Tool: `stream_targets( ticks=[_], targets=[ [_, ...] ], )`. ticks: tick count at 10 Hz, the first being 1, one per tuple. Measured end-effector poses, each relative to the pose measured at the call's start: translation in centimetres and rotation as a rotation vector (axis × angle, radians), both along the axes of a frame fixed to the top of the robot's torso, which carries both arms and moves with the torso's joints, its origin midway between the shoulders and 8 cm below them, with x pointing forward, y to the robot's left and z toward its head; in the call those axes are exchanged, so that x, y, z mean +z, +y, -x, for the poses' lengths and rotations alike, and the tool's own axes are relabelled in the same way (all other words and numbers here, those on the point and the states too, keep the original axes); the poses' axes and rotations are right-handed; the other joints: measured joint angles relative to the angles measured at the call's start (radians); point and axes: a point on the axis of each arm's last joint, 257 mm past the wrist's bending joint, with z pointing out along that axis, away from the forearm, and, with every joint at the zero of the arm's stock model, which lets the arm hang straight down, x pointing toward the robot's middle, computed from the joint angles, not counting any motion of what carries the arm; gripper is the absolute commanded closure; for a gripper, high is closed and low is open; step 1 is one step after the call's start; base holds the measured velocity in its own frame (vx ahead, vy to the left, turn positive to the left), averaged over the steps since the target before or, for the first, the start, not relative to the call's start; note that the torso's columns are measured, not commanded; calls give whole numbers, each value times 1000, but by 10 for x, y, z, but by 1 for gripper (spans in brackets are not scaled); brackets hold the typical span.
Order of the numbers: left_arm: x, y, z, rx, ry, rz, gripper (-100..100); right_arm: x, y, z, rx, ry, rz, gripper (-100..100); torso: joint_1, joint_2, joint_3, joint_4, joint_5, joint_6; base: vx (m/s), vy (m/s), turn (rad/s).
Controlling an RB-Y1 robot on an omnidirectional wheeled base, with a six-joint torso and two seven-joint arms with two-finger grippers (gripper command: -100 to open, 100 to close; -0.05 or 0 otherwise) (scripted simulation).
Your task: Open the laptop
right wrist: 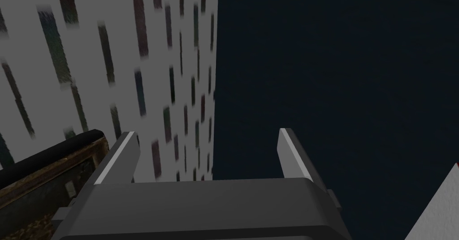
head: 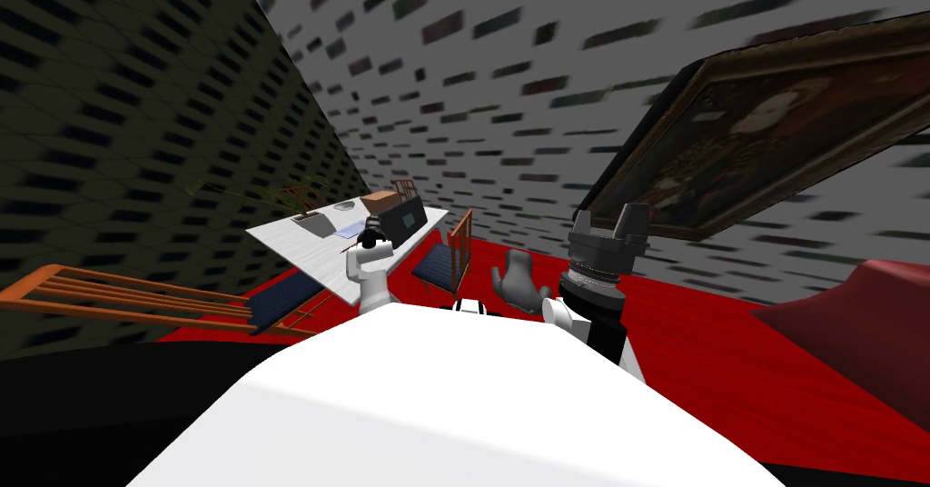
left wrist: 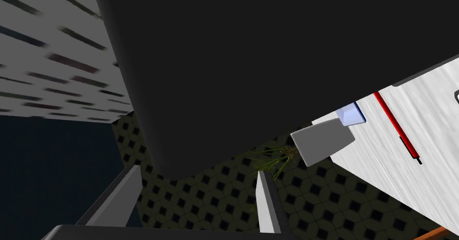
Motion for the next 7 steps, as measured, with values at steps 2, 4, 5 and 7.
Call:
stream_targets(
  ticks=[2, 4, 5, 7],
  targets=[
    [5, -3, -4, 0, -4, 25, 100, 0, 0, 0, 0, 0, 0, 0, 5, -3, -2, -1, 2, -1, -11, 67, -3],
    [5, -5, -6, 3, 0, 59, 100, 0, 0, 0, 0, 0, 0, 0, 5, -6, -4, -2, 2, -1, -7, 68, -6],
    [5, -6, -9, 5, 0, 79, 100, 0, 0, 0, 0, 0, 0, 0, 5, -7, -4, -2, 1, 0, -7, 60, -2],
    [4, -8, -11, 9, 8, 116, 100, 0, 0, 0, 0, 0, 0, 0, 4, -7, -4, -2, 1, 0, -2, 80, -7]
  ],
)
